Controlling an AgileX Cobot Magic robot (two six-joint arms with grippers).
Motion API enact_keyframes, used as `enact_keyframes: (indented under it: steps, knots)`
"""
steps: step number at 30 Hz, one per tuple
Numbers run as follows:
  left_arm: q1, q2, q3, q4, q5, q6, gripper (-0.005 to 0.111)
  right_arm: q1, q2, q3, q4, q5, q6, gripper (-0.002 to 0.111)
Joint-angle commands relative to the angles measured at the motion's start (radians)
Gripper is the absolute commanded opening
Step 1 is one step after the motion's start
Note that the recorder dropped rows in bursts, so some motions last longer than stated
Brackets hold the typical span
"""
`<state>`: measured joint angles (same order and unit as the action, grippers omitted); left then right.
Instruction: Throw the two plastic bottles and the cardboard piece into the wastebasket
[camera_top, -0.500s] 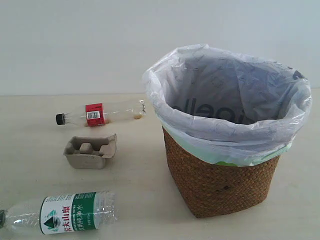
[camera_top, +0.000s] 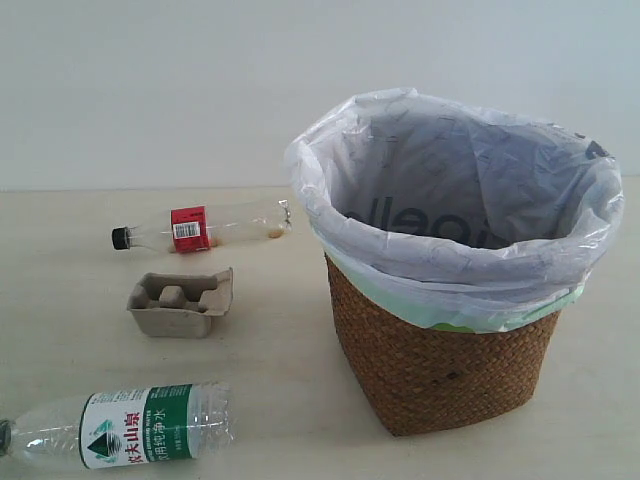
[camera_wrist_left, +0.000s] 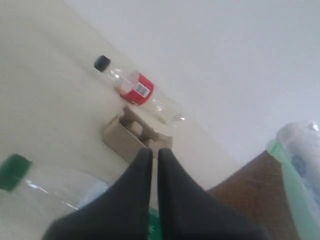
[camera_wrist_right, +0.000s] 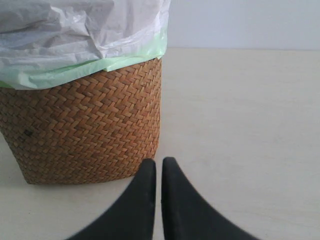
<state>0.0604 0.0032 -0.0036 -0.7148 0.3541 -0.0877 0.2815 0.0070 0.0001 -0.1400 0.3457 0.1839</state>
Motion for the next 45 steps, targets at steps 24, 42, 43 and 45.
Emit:
enact_keyframes:
  steps: [24, 42, 43, 45]
  knots:
    - [0.004, -0.003, -0.007, -0.646, 0.129, 0.594, 0.004, -0.004, -0.007, 0.000, -0.001, -0.011, -0.007, 0.000]
    - [-0.072, 1.088, -0.846, 0.074, 0.840, 0.689, 0.004, -0.004, -0.007, 0.000, -0.001, -0.011, -0.007, 0.000]
    - [-0.072, 1.113, -0.846, 0.074, 0.805, 0.629, 0.004, -0.004, -0.007, 0.000, -0.001, -0.011, -0.007, 0.000]
    - [-0.072, 1.157, -0.846, 0.081, 0.766, 0.544, 0.010, -0.004, -0.007, 0.000, -0.001, -0.011, -0.007, 0.000]
